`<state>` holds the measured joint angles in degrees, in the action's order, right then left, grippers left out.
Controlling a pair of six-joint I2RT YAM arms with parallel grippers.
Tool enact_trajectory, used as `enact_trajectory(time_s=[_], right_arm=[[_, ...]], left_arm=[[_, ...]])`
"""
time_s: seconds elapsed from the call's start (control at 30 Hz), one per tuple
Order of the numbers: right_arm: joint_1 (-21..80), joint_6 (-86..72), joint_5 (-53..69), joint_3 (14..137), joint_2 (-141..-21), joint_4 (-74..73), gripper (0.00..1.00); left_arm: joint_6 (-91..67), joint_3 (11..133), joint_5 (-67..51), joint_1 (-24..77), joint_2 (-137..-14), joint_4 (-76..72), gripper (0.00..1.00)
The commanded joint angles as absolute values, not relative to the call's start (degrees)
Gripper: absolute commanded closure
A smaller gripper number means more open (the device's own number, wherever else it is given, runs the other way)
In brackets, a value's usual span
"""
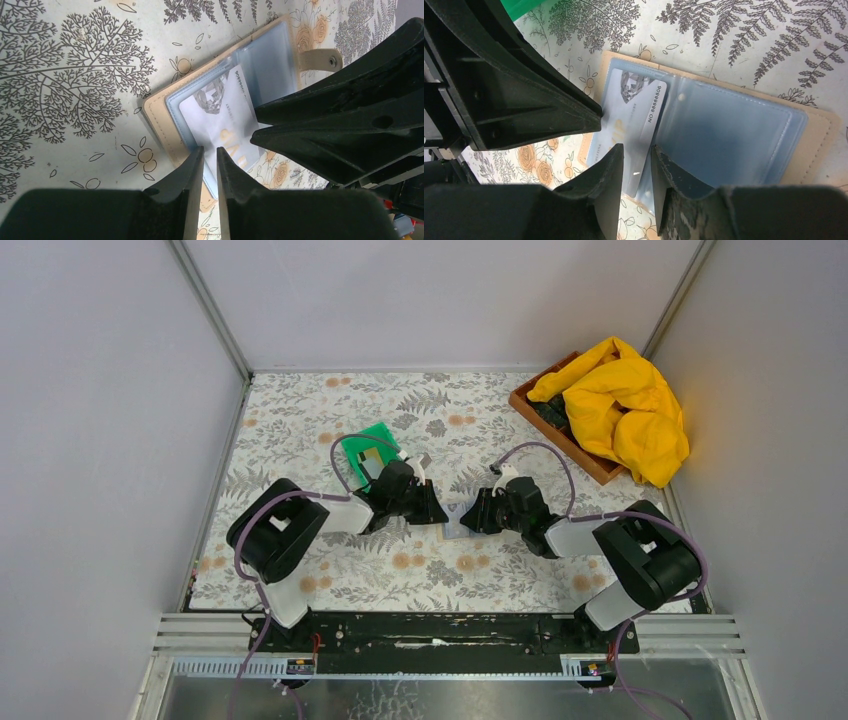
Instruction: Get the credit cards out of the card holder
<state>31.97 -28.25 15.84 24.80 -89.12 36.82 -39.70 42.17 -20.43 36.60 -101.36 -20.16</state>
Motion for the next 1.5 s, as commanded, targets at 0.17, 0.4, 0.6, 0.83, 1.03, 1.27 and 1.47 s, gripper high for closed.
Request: enact_trajectory(time_s=[0.17, 0.4, 0.6, 0.83, 1.03, 1.27, 1.47], right_arm=[[31.64, -29.34, 19.36, 24.61, -88.15, 43.29, 0.67], [31.69, -29.67, 20.35, 23.46, -86.99, 45.57, 0.68], [31.68, -31.29, 23.94, 23.32, -88.97, 49.15, 0.72], [31.65, -32.76, 26.85, 23.84, -91.68, 51.22, 0.72], [31.64, -33.01, 27.57, 24.51, -93.30, 50.83, 0.70], [31.64, -33.23, 28.42, 24.61, -93.60, 51.26, 0.69], [31.65, -32.77, 27.74, 24.61, -92.49, 50.09, 0.70]], left_arm=[[-37.79, 42.65, -19.99, 36.32, -104.12, -16.01, 0.77], [-37.79, 42.85, -20.40, 36.32, -104.72, -16.00, 0.77], [-37.88, 43.02, -20.76, 36.30, -105.14, -16.16, 0.77], [-37.97, 43.09, -21.17, 36.30, -105.29, -16.53, 0.77], [-38.06, 43.12, -21.57, 36.30, -105.34, -16.87, 0.77], [-38.14, 43.07, -21.80, 36.31, -105.50, -17.01, 0.77], [-38.06, 43.30, -21.47, 36.30, -105.36, -16.09, 0.77]])
